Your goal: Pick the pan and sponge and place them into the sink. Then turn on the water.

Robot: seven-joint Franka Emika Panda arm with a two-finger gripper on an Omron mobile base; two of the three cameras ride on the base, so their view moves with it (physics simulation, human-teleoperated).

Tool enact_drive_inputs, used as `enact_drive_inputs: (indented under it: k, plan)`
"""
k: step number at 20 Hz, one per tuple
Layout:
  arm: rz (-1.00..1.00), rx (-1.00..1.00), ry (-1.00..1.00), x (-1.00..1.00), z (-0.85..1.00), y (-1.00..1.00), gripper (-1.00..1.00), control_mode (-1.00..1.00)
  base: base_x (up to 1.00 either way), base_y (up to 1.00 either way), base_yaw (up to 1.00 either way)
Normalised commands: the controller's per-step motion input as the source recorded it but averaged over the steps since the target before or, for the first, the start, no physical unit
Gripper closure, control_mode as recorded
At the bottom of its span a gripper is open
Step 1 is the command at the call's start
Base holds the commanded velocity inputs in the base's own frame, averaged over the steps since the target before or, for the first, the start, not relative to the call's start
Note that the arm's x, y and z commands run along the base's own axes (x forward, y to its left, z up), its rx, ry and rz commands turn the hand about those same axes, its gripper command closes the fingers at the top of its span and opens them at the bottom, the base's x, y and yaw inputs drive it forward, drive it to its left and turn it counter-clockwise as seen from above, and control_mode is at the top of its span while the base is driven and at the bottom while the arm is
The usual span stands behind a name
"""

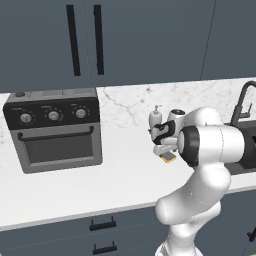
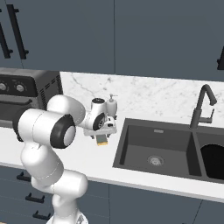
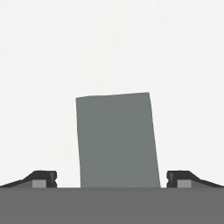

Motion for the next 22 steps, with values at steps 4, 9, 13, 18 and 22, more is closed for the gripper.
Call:
enact_drive_inputs:
  k: [4,9,13,18,22]
  plan:
    - [0.0,0.0,0.0,0.0,-0.07,0.0,-1.0,-1.0,0.0,0.0,0.0]
    - [0.0,0.0,0.0,0.0,-0.12,0.0,-1.0,-1.0,0.0,0.0,0.0]
    - [0.0,0.0,0.0,0.0,-0.22,0.0,-1.0,-1.0,0.0,0.0,0.0]
    - [0.0,0.0,0.0,0.0,-0.19,0.0,-1.0,-1.0,0.0,0.0,0.0]
    - [0.0,0.0,0.0,0.0,-0.15,0.0,-1.0,-1.0,0.0,0.0,0.0]
